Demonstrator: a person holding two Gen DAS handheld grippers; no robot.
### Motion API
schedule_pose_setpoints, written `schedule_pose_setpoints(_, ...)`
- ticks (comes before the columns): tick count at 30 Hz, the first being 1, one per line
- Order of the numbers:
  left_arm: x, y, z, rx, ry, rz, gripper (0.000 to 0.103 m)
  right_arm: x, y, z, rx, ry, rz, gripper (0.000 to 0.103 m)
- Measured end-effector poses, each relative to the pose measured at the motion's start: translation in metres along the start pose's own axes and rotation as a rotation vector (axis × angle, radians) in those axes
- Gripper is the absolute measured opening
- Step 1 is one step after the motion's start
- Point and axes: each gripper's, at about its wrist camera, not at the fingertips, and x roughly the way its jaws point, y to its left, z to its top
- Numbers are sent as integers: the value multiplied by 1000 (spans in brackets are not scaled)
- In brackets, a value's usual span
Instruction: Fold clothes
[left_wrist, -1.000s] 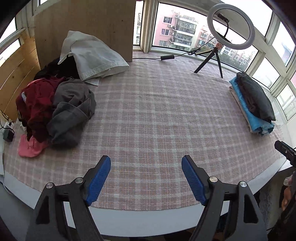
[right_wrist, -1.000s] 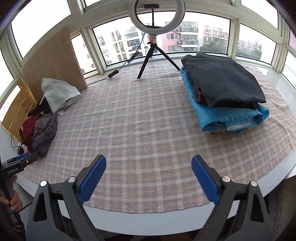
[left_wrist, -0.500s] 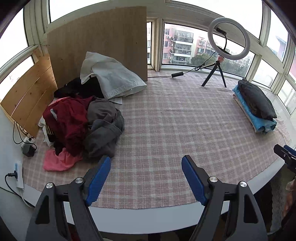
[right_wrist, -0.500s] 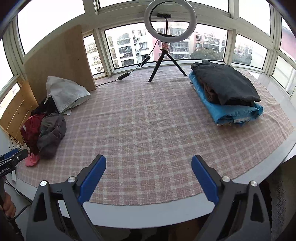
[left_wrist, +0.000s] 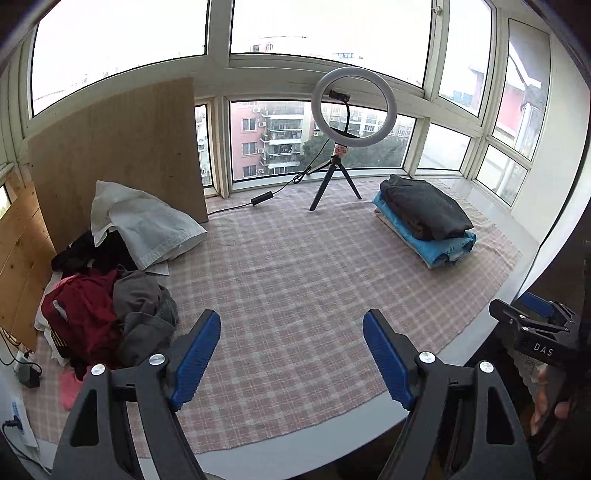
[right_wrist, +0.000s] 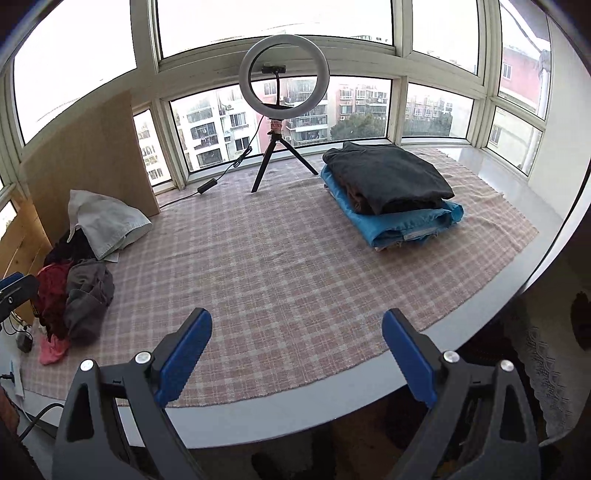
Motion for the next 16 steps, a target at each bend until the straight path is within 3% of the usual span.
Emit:
schedule_pose_setpoints(8,-6,-19,5,64,-23,-80,78,-16,-4,-5,28,-29,-41,94)
schedule_pose_setpoints(16,-6,-29,4,102,-17,-85,78,-17,-16,-10,58,-22,-59,94)
